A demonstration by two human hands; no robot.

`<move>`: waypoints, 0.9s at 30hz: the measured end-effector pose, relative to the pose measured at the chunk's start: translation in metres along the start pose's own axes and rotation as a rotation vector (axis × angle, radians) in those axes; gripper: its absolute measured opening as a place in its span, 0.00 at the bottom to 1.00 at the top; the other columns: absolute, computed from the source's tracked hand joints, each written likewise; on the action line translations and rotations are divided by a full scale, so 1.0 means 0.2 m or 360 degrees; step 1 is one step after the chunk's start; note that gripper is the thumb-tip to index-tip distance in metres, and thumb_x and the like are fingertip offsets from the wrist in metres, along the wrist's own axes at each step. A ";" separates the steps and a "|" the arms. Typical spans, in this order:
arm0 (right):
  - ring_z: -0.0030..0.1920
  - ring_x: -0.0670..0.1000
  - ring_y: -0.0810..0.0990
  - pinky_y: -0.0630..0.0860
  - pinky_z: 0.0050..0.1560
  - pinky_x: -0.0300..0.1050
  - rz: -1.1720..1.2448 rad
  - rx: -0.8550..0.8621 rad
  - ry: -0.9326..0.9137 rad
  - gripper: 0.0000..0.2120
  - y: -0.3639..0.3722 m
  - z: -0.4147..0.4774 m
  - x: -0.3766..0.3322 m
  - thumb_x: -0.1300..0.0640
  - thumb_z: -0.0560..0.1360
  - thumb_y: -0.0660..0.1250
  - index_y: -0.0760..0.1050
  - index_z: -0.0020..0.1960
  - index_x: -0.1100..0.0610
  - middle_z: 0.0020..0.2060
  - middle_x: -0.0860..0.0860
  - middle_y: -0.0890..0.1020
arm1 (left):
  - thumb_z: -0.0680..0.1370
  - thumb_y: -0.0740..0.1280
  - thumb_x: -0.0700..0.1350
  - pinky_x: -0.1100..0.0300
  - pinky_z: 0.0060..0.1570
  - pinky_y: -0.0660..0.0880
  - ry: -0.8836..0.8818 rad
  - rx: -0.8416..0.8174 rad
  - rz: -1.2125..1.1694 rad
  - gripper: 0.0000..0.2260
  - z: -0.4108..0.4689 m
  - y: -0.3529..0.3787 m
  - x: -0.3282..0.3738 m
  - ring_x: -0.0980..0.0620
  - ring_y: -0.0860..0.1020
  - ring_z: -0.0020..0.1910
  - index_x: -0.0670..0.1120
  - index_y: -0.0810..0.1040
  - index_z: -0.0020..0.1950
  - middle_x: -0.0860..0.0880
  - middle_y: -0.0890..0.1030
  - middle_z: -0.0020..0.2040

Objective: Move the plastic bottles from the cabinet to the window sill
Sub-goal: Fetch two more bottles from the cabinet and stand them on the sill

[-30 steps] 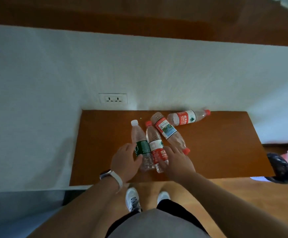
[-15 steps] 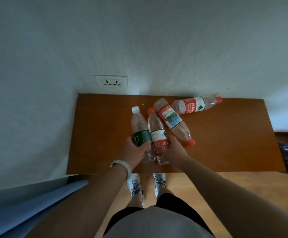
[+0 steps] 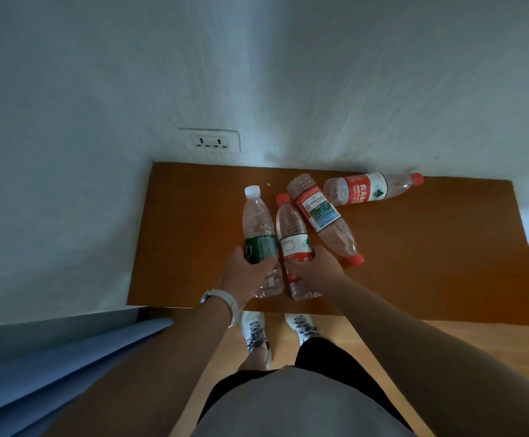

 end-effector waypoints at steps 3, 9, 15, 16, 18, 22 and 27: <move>0.46 0.46 0.81 0.74 0.36 0.39 0.0098 -0.0047 -0.0048 0.25 -0.03 -0.02 0.02 0.45 0.71 0.76 0.73 0.63 0.54 0.50 0.47 0.82 | 0.72 0.76 0.52 0.62 0.33 0.80 0.0046 0.0061 -0.0012 0.16 -0.05 -0.02 0.03 0.54 0.85 0.43 0.55 0.74 0.55 0.52 0.84 0.50; 0.43 0.40 0.82 0.75 0.34 0.33 0.0185 -0.0167 -0.0298 0.16 -0.14 -0.07 -0.05 0.50 0.72 0.76 0.74 0.56 0.47 0.48 0.43 0.83 | 0.73 0.74 0.54 0.63 0.39 0.77 0.0160 0.0269 -0.0034 0.20 -0.17 -0.03 0.12 0.56 0.83 0.48 0.53 0.74 0.61 0.55 0.83 0.52; 0.40 0.36 0.83 0.77 0.33 0.32 0.0178 -0.0443 -0.0683 0.18 -0.26 -0.12 -0.22 0.51 0.71 0.78 0.72 0.55 0.45 0.45 0.44 0.84 | 0.72 0.76 0.54 0.68 0.36 0.76 0.0191 0.0482 -0.0180 0.21 -0.32 -0.02 0.23 0.59 0.82 0.49 0.56 0.72 0.61 0.57 0.82 0.53; 0.41 0.37 0.84 0.78 0.34 0.32 0.0163 -0.0490 -0.0736 0.19 -0.27 -0.13 -0.25 0.50 0.71 0.77 0.72 0.56 0.44 0.45 0.44 0.84 | 0.72 0.76 0.54 0.68 0.36 0.76 0.0193 0.0523 -0.0189 0.21 -0.35 -0.02 0.24 0.60 0.81 0.49 0.57 0.72 0.61 0.59 0.82 0.52; 0.43 0.40 0.84 0.79 0.37 0.35 0.0131 -0.0576 -0.0813 0.23 -0.27 -0.15 -0.30 0.47 0.70 0.77 0.70 0.60 0.45 0.47 0.45 0.83 | 0.72 0.76 0.55 0.70 0.35 0.75 0.0192 0.0617 -0.0215 0.21 -0.41 -0.02 0.27 0.62 0.81 0.48 0.60 0.70 0.59 0.61 0.81 0.51; 0.46 0.37 0.83 0.79 0.38 0.33 0.0104 -0.0747 -0.0915 0.27 -0.22 -0.16 -0.38 0.45 0.70 0.77 0.69 0.64 0.45 0.50 0.44 0.82 | 0.71 0.75 0.59 0.70 0.34 0.76 0.0210 0.0850 -0.0261 0.24 -0.54 -0.05 0.27 0.61 0.81 0.49 0.61 0.69 0.62 0.63 0.80 0.53; 0.49 0.40 0.83 0.79 0.39 0.32 0.0047 -0.0980 -0.1032 0.29 -0.13 -0.24 -0.47 0.42 0.70 0.76 0.67 0.65 0.44 0.53 0.43 0.80 | 0.73 0.75 0.56 0.66 0.37 0.80 0.0212 0.1124 -0.0365 0.24 -0.70 -0.09 0.19 0.59 0.83 0.45 0.57 0.73 0.67 0.59 0.82 0.55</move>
Point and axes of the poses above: each hand's wrist, its own z-axis towards the middle knuckle, its own y-axis out of the palm, x = y × z, the point moved 1 cm from there along z, towards the middle knuckle
